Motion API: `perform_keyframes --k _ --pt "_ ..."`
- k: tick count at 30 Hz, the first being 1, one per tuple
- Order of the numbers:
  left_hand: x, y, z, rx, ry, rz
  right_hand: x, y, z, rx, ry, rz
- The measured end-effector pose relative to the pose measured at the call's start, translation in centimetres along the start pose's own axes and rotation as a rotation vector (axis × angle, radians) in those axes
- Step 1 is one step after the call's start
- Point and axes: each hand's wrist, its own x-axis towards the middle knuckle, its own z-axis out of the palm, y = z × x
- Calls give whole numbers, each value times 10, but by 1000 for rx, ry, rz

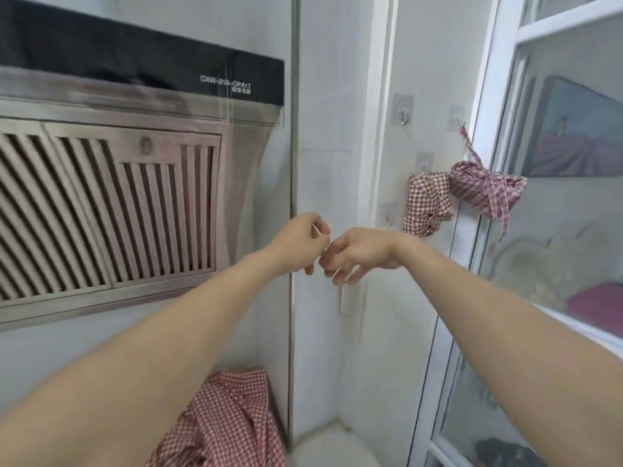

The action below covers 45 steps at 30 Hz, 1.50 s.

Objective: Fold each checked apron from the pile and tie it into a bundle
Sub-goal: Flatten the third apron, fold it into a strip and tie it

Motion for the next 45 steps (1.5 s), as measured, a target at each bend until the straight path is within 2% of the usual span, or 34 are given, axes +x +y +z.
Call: perform_keyframes --k 4,8,13,15,21,24,27,31,36,40,45 --pt "-62 -75 -5 15 -51 -153 28 -6 87 37 -80 8" --pt "-123 -161 1 4 -91 -407 56 6 180 11 -173 66" --pt "-213 -262 35 82 -214 -633 83 52 303 -152 -275 127" --pt "-252 -286 56 10 -239 -715 88 83 356 -232 -271 157" --pt "-336 -319 119 -225 -323 -879 68 168 466 -129 -247 380" --pt "-355 -322 139 -188 -359 -941 57 189 488 -274 -280 351" --pt "-368 -326 157 -78 -420 -985 40 211 499 -434 -204 227" --pt "-374 -324 184 72 -488 -985 20 244 496 -342 -167 119" --pt "-374 -324 201 217 -496 -1034 10 272 481 -247 -99 55" --pt "-372 -317 211 289 -530 -1043 4 278 469 -161 -30 78" --pt "-367 -314 209 357 -561 -1064 8 260 459 91 -79 220"
